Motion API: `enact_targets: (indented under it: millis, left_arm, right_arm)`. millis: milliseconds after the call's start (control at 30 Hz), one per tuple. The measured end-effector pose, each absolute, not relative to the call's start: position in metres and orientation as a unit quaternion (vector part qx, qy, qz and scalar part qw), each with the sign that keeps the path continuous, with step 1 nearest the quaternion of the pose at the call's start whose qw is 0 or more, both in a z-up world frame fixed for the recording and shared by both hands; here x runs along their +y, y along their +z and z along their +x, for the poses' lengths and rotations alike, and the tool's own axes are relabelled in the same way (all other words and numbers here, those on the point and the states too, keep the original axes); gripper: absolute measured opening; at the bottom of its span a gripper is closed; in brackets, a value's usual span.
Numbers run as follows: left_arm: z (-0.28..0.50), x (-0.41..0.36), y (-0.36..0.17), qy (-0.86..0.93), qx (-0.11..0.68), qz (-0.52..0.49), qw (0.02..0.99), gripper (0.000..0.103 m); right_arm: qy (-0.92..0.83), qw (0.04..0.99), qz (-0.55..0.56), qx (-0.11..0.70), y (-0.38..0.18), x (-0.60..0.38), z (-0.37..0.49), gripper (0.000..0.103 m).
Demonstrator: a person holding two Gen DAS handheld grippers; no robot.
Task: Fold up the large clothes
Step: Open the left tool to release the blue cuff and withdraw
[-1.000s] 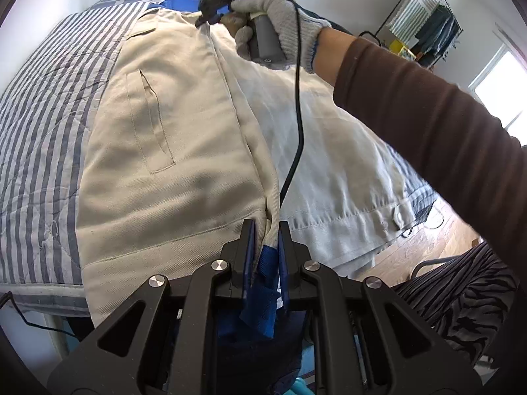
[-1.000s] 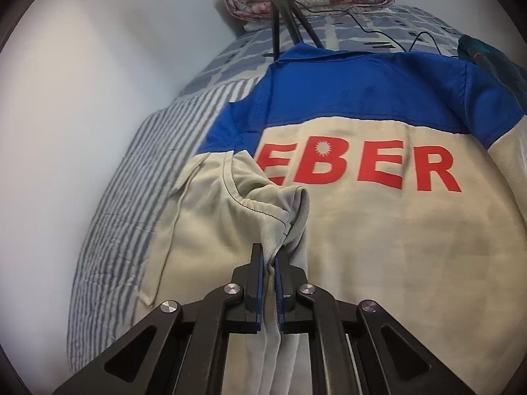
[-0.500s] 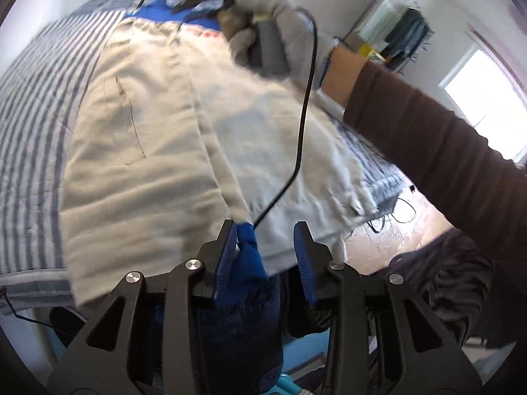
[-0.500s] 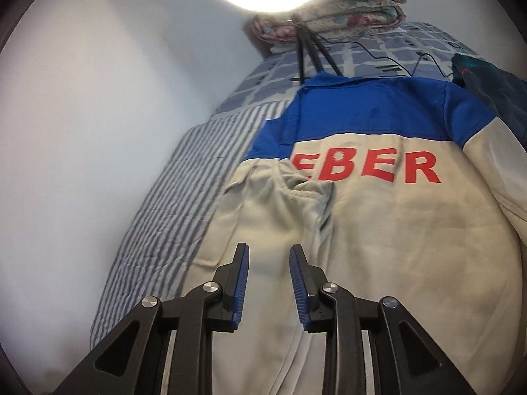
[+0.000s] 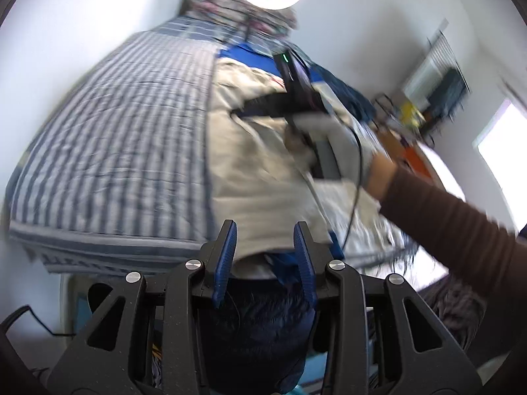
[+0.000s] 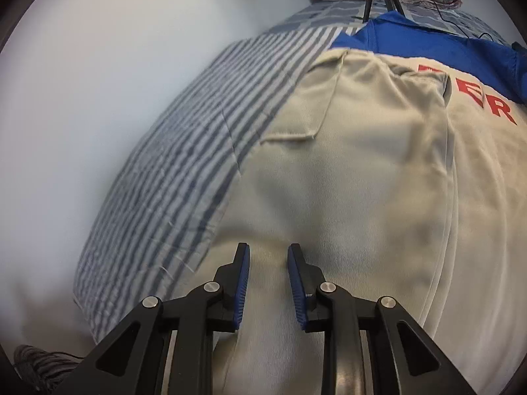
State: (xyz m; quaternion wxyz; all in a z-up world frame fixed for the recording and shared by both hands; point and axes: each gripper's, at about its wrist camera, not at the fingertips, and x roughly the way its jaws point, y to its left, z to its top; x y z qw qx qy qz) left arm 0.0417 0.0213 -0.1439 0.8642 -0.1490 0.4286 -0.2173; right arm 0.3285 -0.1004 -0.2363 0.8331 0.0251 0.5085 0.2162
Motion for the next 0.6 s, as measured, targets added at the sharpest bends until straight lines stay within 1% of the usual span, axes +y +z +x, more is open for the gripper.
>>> enact_targets:
  millis: [67,167,267,333,367,467,600]
  left_arm:
    - [0.047,0.030,-0.143,-0.206,0.428,-0.157,0.866,0.036]
    - [0.052,0.039,-0.139,-0.192,0.429,-0.157,0.869,0.035]
    - [0.060,0.052,-0.132,-0.182,0.425,-0.152,0.874,0.035]
    - [0.062,0.059,-0.129,-0.174,0.422,-0.153,0.877,0.035]
    - [0.065,0.065,-0.126,-0.171,0.418,-0.157,0.878,0.036]
    - [0.073,0.077,-0.121,-0.170,0.412,-0.178,0.878,0.035]
    - [0.079,0.086,-0.126,-0.166,0.415,-0.209,0.870,0.035]
  right_arm:
    - [0.207,0.834,-0.002,0.511,-0.230,-0.092,0.323,0.024]
    - [0.221,0.840,0.000,0.495,-0.209,-0.092,0.304,0.025]
    - [0.267,0.841,0.012,0.470,-0.183,-0.091,0.261,0.023]
    - [0.303,0.834,0.011,0.462,-0.175,-0.084,0.228,0.022]
    - [0.318,0.828,0.009,0.462,-0.175,-0.079,0.213,0.020]
    - [0.355,0.808,-0.020,0.470,-0.188,-0.062,0.165,0.018]
    - [0.369,0.786,-0.059,0.492,-0.222,-0.035,0.128,0.016]
